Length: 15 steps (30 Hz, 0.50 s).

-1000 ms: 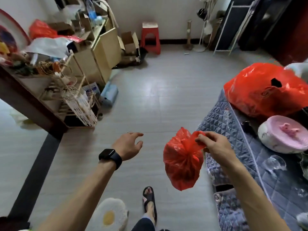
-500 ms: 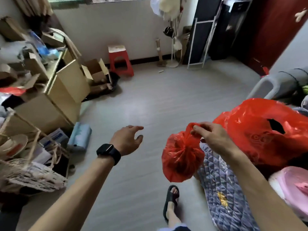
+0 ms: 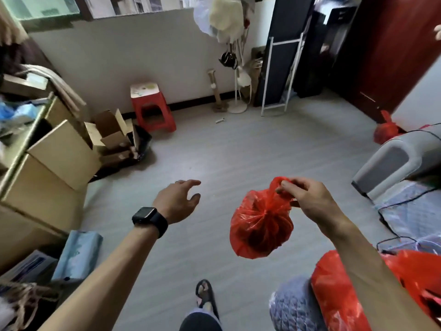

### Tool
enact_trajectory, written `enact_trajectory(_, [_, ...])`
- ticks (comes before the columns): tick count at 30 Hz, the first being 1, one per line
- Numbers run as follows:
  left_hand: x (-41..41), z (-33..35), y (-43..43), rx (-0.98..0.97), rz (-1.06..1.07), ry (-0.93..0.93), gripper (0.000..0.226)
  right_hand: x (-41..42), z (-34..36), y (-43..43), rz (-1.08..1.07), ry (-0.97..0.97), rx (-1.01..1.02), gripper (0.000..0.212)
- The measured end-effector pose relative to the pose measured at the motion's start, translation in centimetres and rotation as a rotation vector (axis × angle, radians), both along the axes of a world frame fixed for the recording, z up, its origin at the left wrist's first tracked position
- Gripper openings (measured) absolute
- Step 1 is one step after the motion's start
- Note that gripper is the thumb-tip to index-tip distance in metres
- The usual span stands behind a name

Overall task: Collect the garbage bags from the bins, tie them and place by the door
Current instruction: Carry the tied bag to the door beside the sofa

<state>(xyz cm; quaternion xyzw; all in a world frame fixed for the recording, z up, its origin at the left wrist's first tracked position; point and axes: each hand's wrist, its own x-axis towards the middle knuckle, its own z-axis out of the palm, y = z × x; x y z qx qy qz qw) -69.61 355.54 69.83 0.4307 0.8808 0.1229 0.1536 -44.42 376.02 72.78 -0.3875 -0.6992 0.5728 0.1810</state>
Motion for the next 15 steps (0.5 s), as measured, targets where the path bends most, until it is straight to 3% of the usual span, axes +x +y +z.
enact_trajectory(6, [-9.8,-1.3,16.7,0.009,-0.137,0.034,0.042,-7.1,-1.0,12.9,-0.138,-0.002,0.013,0.023])
enact_trajectory(15, [-17.8,-0.9,40.4,-0.071,-0.422,0.032,0.042,-12.9,-1.0,29.2,-0.365,0.000,-0.015,0.021])
